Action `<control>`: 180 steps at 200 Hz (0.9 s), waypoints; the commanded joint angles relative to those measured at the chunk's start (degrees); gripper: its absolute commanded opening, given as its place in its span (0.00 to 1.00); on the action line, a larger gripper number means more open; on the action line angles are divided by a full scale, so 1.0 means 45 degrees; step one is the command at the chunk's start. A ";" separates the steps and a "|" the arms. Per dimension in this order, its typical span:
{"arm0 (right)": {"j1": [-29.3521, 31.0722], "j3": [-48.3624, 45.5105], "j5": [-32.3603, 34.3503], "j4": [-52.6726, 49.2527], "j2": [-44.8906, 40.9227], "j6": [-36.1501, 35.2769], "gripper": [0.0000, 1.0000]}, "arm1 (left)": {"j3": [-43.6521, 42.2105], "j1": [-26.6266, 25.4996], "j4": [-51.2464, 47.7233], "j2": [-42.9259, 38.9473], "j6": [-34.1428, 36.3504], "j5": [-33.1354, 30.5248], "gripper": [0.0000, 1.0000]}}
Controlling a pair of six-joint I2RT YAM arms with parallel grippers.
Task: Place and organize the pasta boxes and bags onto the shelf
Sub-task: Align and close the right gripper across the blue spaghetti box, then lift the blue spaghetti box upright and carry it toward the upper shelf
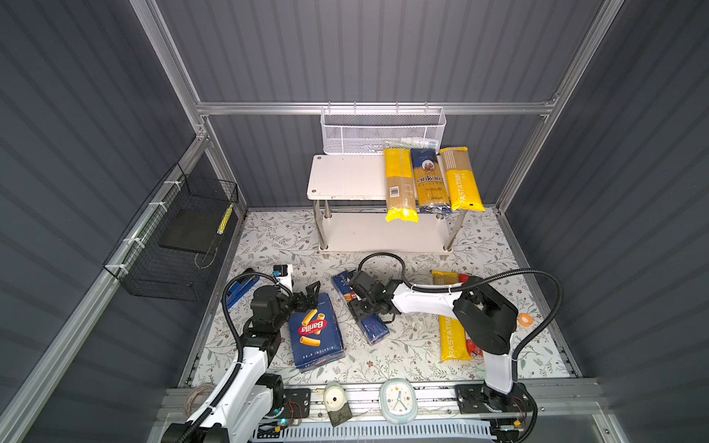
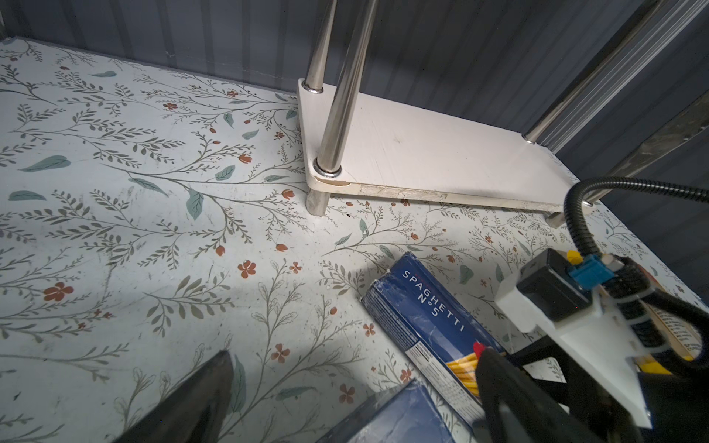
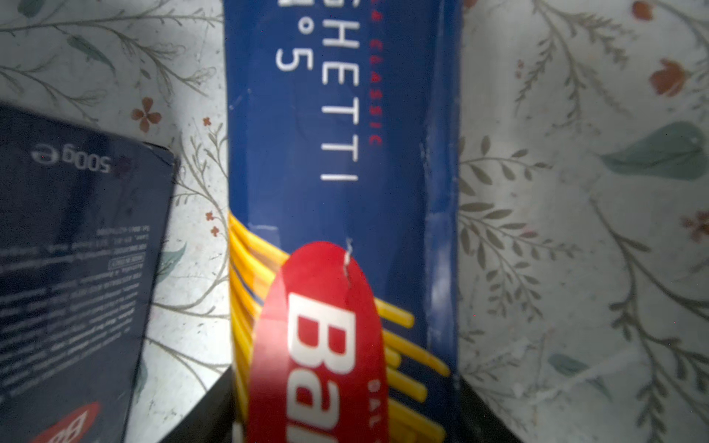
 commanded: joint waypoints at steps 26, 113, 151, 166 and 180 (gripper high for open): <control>-0.0079 0.0071 -0.0190 0.0904 -0.0920 0.0667 0.56 | -0.0012 -0.0070 -0.0087 -0.0249 -0.0028 -0.0048 0.99; -0.0244 -0.0219 -0.0958 0.1974 -0.2910 0.1084 0.50 | 0.0012 -0.0070 -0.0087 -0.0174 -0.0023 -0.0060 0.99; -0.0195 0.0367 -0.0825 0.1257 -0.3740 0.1024 0.50 | -0.0007 -0.0070 -0.0093 -0.0224 -0.0038 -0.0080 1.00; -0.0148 0.0652 -0.0601 0.0899 -0.4079 0.1023 0.49 | -0.0021 -0.0070 -0.0107 -0.0248 -0.0039 -0.0098 1.00; -0.0074 0.0944 -0.0349 0.0553 -0.4377 0.0854 0.49 | -0.0014 -0.0070 -0.0107 -0.0247 -0.0042 -0.0087 1.00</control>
